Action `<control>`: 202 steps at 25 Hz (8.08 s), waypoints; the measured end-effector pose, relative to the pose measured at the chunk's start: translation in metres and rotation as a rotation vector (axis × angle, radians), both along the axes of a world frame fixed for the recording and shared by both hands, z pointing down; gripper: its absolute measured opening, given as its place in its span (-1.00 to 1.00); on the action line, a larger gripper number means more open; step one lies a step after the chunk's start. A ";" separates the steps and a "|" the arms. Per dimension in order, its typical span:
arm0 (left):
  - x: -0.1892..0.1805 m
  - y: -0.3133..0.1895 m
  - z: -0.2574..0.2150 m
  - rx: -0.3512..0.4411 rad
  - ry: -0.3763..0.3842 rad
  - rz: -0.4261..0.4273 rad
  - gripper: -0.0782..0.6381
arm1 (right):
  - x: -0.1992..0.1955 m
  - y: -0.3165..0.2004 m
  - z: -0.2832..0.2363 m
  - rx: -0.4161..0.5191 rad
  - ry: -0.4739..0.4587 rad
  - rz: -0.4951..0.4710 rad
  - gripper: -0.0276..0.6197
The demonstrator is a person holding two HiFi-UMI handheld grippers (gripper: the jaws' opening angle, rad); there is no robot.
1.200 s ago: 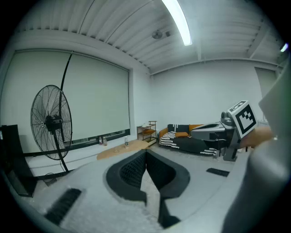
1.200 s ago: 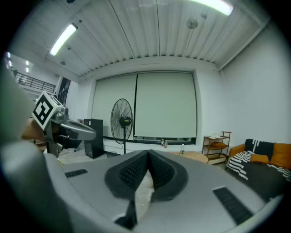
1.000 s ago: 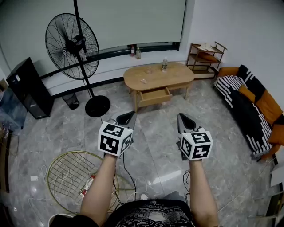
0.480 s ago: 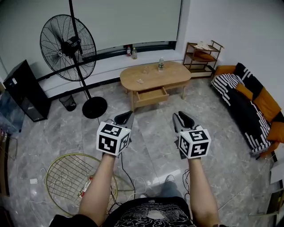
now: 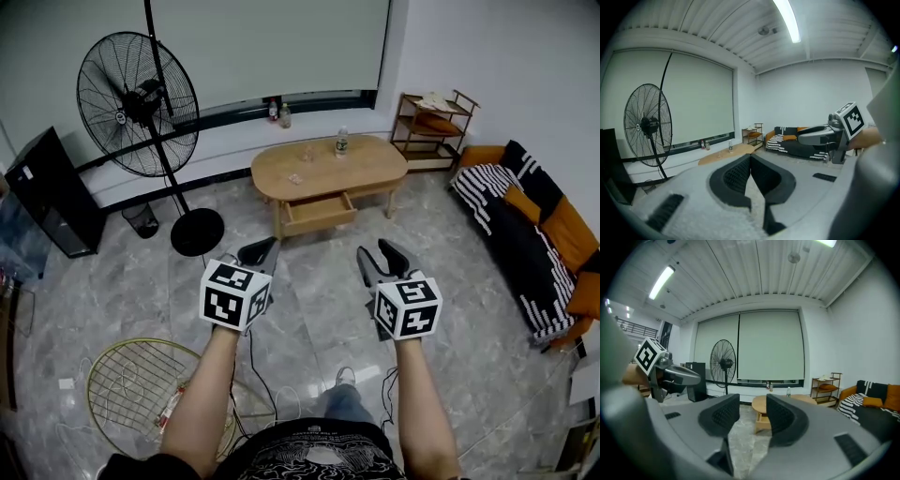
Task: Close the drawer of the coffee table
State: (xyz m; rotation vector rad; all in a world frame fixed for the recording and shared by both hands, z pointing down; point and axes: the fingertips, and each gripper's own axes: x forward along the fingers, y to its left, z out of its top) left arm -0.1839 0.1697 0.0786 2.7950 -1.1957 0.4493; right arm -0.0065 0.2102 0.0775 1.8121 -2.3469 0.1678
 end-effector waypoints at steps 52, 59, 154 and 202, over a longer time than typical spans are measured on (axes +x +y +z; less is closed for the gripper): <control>0.111 -0.353 0.030 -0.039 -0.052 -0.203 -0.78 | 0.099 -0.386 0.047 -0.076 -0.005 -0.260 0.13; 0.087 -0.459 0.036 -0.071 -0.056 -0.167 -0.78 | 0.074 -0.483 0.049 -0.102 -0.003 -0.227 0.13; 0.147 -0.504 0.548 0.037 0.069 -0.351 -0.78 | 0.094 -0.582 0.672 -0.166 -0.871 -0.223 0.45; 0.157 -0.553 0.555 0.032 0.120 -0.313 -0.78 | 0.094 -0.643 0.663 -0.227 -1.112 -0.097 0.48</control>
